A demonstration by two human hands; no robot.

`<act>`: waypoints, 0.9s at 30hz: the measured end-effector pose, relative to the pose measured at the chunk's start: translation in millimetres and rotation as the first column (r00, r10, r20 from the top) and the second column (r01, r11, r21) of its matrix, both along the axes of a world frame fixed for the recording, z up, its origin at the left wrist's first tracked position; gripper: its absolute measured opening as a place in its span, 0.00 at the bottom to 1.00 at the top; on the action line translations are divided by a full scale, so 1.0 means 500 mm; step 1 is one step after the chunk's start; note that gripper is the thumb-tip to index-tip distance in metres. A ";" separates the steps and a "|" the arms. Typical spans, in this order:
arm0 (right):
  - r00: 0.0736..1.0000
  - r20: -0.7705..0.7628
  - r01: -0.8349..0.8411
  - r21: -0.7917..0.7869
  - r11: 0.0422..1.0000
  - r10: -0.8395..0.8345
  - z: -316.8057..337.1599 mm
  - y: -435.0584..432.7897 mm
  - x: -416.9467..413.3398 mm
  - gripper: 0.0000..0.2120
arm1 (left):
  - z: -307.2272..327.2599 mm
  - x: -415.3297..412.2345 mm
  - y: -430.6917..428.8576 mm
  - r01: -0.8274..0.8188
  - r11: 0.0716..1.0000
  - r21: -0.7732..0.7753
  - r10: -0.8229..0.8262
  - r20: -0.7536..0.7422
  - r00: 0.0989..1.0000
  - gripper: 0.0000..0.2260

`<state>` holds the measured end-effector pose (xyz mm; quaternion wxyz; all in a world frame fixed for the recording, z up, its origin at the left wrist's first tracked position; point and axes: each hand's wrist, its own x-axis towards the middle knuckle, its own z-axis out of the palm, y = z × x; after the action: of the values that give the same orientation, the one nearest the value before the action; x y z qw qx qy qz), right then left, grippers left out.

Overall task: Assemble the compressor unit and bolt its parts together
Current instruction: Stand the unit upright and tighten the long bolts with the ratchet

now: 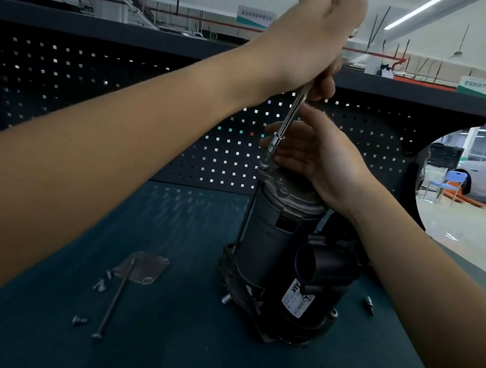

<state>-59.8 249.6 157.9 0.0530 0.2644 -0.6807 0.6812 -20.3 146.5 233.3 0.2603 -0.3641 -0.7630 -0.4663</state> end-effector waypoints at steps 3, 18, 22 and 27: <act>0.991 -0.045 -0.124 0.024 0.992 0.125 -0.003 0.004 0.002 0.14 | -0.004 -0.009 -0.009 -0.111 0.994 -0.012 0.110 -0.045 0.993 0.10; 0.968 -0.217 -0.124 0.028 0.992 0.127 -0.018 0.012 -0.003 0.09 | 0.022 -0.075 -0.118 0.257 0.673 0.694 -0.399 0.048 0.916 0.22; 0.972 -0.227 -0.075 -0.026 0.997 0.068 -0.020 0.007 -0.007 0.07 | 0.012 -0.066 -0.106 0.280 0.553 0.785 -0.393 -0.051 0.918 0.26; 0.965 -0.259 0.034 -0.054 0.998 -0.047 -0.020 0.015 -0.015 0.05 | -0.013 -0.019 -0.090 0.254 0.782 0.569 -0.122 -0.260 0.958 0.11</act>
<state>-67.4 257.2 148.0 0.1624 0.3361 -0.6561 0.6559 -29.7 101.3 227.0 0.3921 -0.3853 -0.5053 -0.6653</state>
